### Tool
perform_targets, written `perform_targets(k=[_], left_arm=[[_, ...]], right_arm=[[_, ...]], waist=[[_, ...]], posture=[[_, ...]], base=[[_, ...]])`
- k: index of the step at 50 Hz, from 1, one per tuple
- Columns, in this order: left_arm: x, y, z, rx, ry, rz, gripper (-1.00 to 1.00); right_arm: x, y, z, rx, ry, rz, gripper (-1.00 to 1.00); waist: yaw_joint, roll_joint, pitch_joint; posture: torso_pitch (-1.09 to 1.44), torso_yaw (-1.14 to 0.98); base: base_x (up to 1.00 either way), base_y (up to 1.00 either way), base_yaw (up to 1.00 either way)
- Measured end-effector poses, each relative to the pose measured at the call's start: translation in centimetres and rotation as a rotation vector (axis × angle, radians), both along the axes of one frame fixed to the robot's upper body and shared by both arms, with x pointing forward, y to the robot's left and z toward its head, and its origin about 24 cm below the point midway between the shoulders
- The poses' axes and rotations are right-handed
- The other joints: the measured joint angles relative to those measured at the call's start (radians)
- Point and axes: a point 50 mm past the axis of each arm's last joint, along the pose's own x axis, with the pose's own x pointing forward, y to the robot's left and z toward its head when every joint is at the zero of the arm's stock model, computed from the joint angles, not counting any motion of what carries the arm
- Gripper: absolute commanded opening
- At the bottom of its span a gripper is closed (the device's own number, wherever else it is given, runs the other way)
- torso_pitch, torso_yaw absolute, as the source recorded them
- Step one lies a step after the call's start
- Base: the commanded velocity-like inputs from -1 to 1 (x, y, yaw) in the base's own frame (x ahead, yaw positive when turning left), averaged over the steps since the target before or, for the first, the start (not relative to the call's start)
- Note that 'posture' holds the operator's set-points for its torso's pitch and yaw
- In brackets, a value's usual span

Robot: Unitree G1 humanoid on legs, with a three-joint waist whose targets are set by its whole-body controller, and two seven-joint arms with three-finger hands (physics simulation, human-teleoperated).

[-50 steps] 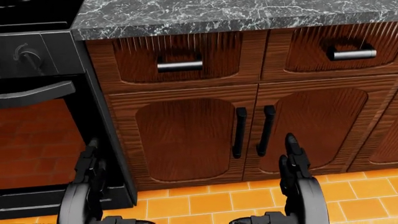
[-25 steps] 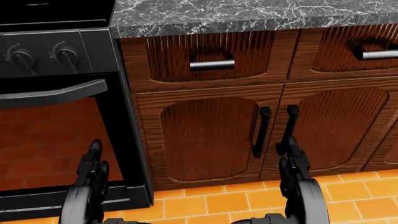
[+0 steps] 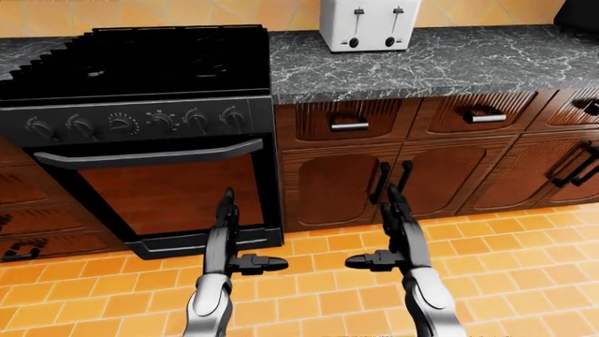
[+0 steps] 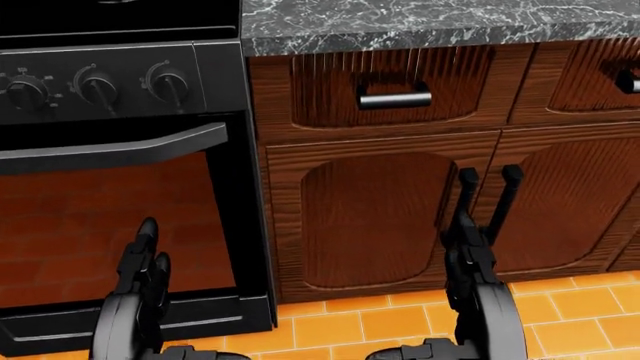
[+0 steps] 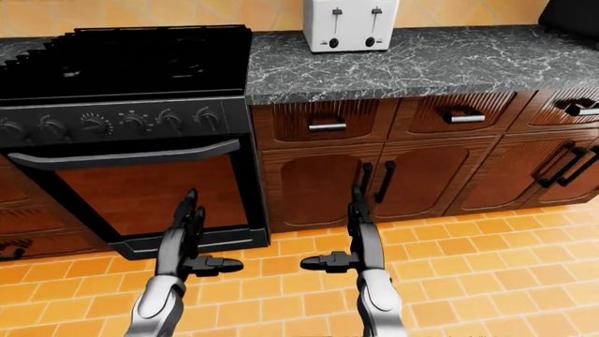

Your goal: Navigate to the microwave.

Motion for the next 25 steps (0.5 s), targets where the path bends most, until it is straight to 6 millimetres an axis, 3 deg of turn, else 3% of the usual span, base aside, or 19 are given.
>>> perform_targets(k=[2, 4, 8, 11, 15, 25], left_arm=[[-0.1, -0.2, -0.4, -0.002, 0.021, -0.011, 1.00], [-0.1, -0.2, -0.4, -0.002, 0.021, -0.011, 1.00], [0.1, -0.1, 0.3, 0.000, -0.013, -0.008, 1.00], [0.1, -0.1, 0.5, 0.001, -0.023, -0.007, 1.00], [-0.2, 0.9, -0.2, 0.014, 0.013, 0.030, 1.00], [0.0, 0.4, 0.1, 0.008, -0.002, 0.009, 1.00]], right_arm=[[-0.3, -0.3, -0.4, -0.001, 0.024, -0.013, 1.00], [-0.2, -0.3, -0.3, -0.002, 0.022, -0.015, 1.00], [0.0, -0.2, 0.2, -0.005, -0.007, -0.011, 1.00], [0.0, -0.1, 0.3, -0.005, -0.015, -0.004, 1.00], [-0.2, 1.0, -0.4, 0.011, 0.017, 0.035, 1.00], [0.0, 0.6, 0.4, 0.002, -0.021, 0.018, 1.00]], waist=[[-0.002, -0.009, -0.010], [-0.002, -0.001, -0.015], [-0.001, 0.059, -0.003], [0.003, 0.130, -0.012], [0.027, 0.115, -0.008], [0.016, -0.004, -0.001]], posture=[[0.00, 0.00], [0.00, 0.00], [0.00, 0.00], [0.00, 0.00], [0.00, 0.00], [0.00, 0.00]], base=[[0.00, 0.34, 0.00], [0.00, 0.34, 0.00], [0.00, 0.34, 0.00], [0.00, 0.34, 0.00], [0.00, 0.33, 0.00], [0.00, 0.33, 0.00]])
